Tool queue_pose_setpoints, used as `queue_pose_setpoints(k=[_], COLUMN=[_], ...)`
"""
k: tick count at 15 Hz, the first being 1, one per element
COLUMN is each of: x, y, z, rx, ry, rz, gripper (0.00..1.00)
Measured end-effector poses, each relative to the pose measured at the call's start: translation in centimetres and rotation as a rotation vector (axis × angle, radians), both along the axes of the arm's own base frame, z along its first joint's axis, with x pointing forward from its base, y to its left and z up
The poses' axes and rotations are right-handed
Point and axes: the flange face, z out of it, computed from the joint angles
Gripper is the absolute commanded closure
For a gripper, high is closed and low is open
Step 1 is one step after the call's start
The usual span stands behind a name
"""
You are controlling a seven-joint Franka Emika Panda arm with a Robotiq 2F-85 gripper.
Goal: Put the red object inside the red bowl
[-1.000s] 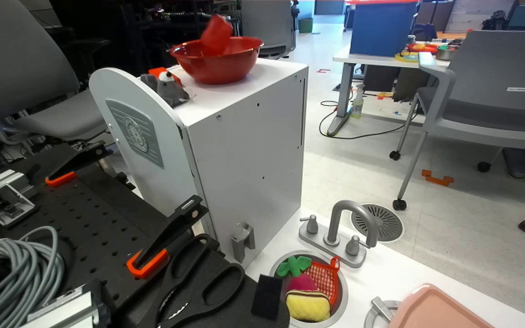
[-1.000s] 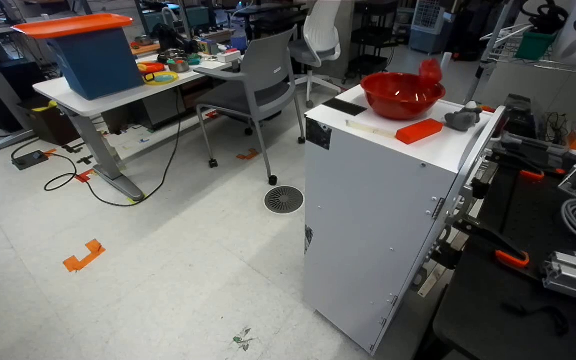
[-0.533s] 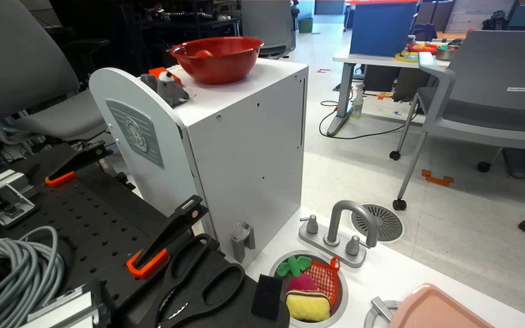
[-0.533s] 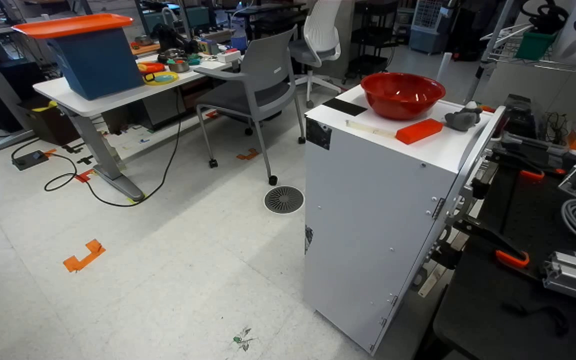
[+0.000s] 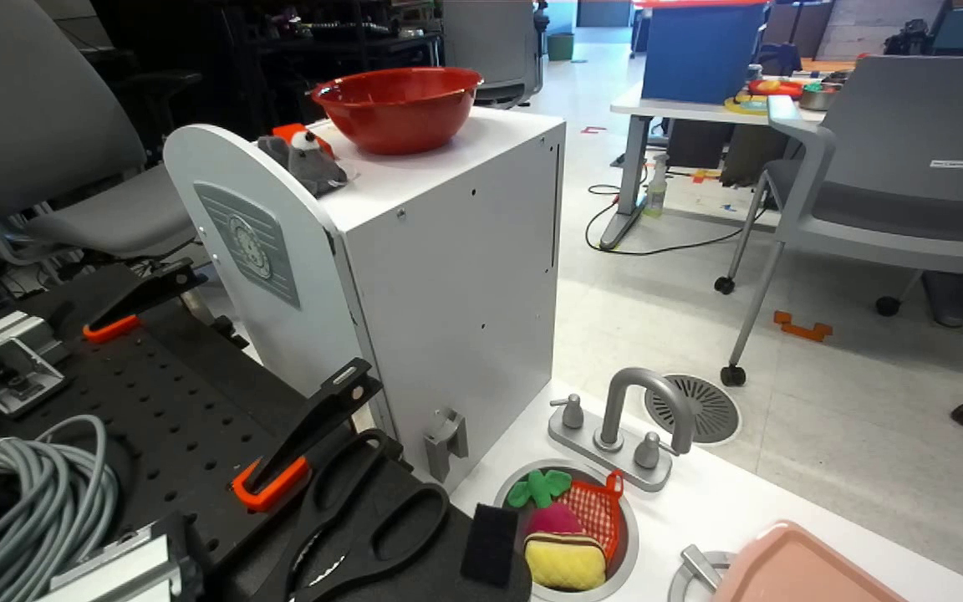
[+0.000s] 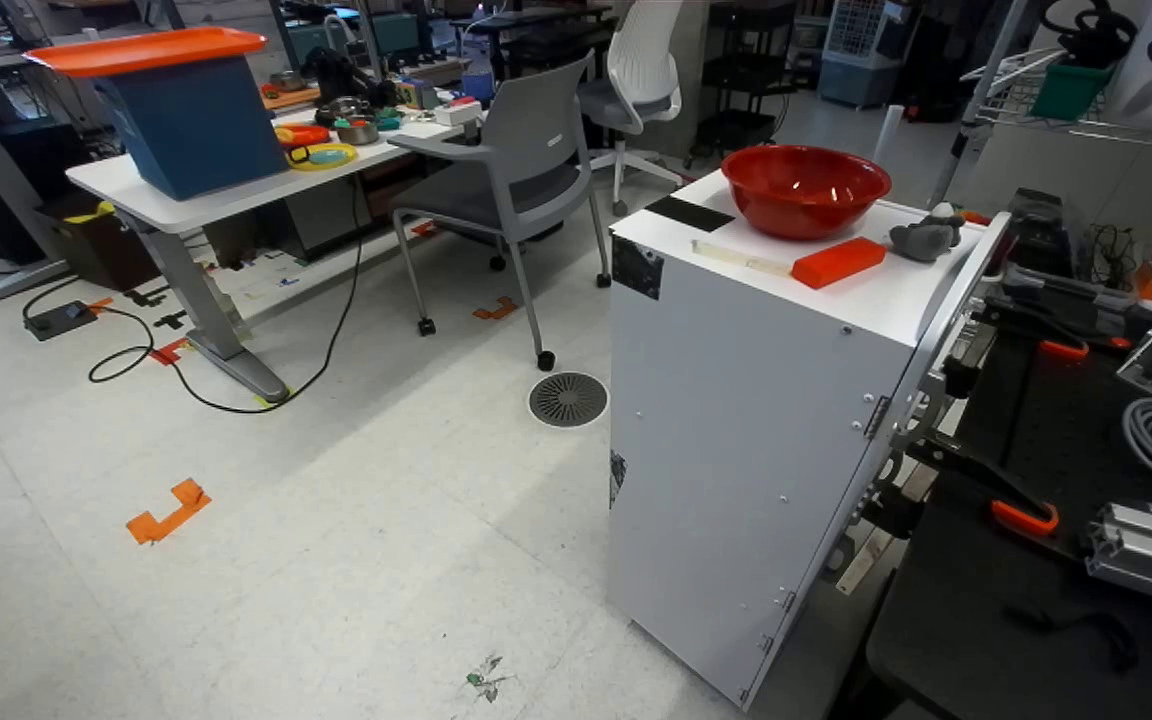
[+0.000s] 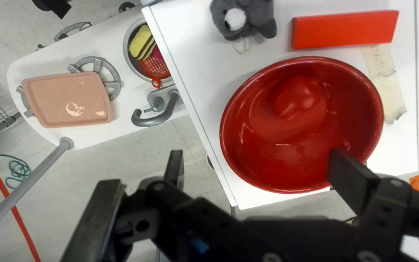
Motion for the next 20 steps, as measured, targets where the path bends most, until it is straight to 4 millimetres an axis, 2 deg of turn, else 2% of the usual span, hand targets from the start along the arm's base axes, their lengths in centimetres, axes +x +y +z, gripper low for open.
queue_pose_setpoints(k=[6, 20], x=[-1.1, -1.3], y=[2.4, 2.4], z=[0.2, 0.3], rx=[-0.007, -0.008], ry=[-0.019, -0.021], rz=[0.053, 0.053], gripper=[0.00, 0.00])
